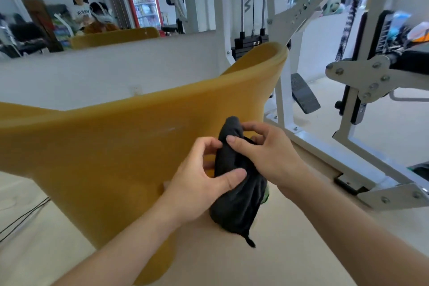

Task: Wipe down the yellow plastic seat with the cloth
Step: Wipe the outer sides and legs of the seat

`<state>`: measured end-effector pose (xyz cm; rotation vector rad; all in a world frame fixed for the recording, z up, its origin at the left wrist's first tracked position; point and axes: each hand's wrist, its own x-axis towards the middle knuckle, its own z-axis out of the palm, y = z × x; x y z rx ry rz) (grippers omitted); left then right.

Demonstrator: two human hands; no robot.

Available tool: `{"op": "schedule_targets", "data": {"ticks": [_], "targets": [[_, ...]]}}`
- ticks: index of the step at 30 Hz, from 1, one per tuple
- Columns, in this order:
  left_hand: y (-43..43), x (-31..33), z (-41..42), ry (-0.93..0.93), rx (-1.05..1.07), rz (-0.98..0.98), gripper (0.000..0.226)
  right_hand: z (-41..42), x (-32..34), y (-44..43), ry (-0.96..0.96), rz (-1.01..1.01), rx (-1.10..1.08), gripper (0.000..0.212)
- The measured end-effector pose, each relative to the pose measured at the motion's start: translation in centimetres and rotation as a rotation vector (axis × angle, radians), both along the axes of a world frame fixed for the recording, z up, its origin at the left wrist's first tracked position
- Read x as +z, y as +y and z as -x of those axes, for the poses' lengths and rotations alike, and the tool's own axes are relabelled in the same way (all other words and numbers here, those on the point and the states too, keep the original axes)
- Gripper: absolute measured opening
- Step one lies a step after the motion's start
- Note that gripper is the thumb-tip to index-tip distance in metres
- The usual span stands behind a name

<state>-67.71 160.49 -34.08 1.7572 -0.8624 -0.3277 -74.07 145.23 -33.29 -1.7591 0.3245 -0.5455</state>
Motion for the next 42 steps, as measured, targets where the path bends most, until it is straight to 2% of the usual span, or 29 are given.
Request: {"op": "schedule_targets", "data": {"ticks": [2,5,6,9,11,12,14,16,17,20,22,24,26,28,32,35,39,42], "targets": [[-0.4,-0.4,0.2,-0.041,0.055,0.001,0.030,0.4,0.8,0.3,0.055,0.190,-0.019,0.027],[-0.6,0.2,-0.1,-0.002,0.160,0.106,0.016,1.9,2.5,0.2,0.181,0.868,-0.202,0.061],[-0.5,0.4,-0.1,0.018,0.181,0.123,0.013,2.4,3.0,0.2,0.170,0.950,-0.178,0.071],[-0.6,1.1,0.6,0.114,0.138,0.158,0.012,2.9,3.1,0.9,0.212,0.749,0.233,0.087],[-0.5,1.6,0.8,0.083,0.107,0.126,0.011,2.2,1.8,1.2,0.195,0.576,0.367,0.085],[-0.3,1.8,0.8,-0.032,0.101,0.080,0.012,1.9,1.2,1.0,0.148,0.466,0.366,0.079],[0.2,2.6,0.5,-0.459,0.116,-0.110,0.022,1.6,0.8,0.1,0.049,0.308,0.290,0.061],[0.3,4.1,0.7,-0.935,0.217,-0.229,0.028,1.4,0.9,-0.9,-0.058,0.270,0.147,0.043],[0.1,5.1,1.0,-1.094,0.257,-0.224,0.026,1.3,1.2,-1.5,-0.117,0.248,0.064,0.034],[-1.6,8.7,0.2,-1.341,0.273,-0.182,0.024,-0.5,2.7,-3.0,-0.290,0.121,-0.109,0.018],[-3.2,11.1,-1.3,-1.353,0.283,-0.280,0.032,-2.9,3.4,-3.1,-0.352,0.132,-0.240,0.032],[-4.8,12.3,-3.0,-1.251,0.283,-0.424,0.032,-4.6,3.4,-2.1,-0.449,0.091,-0.421,0.046],[-5.9,11.9,-4.1,-1.211,0.225,-0.502,0.025,-5.6,2.8,-1.2,-0.575,0.134,-0.571,0.046],[-6.2,11.4,-4.7,-1.286,0.193,-0.499,0.020,-7.1,1.6,-1.4,-0.639,0.154,-0.701,0.041],[-6.0,11.1,-4.9,-1.278,0.167,-0.501,0.022,-10.6,1.8,-4.1,-0.655,-0.229,-0.925,0.038],[-6.9,11.3,-4.9,-1.282,0.166,-0.506,0.023,-11.5,-0.1,-1.9,-0.647,-0.304,-0.867,0.045],[-8.7,11.6,-4.7,-1.320,0.156,-0.524,0.025,-11.7,-3.9,4.3,-0.723,-0.195,-0.763,0.047],[-10.3,12.0,-4.7,-1.277,0.090,-0.546,0.026,-12.6,-1.9,-1.5,-0.702,-0.207,-0.833,0.051]]}}
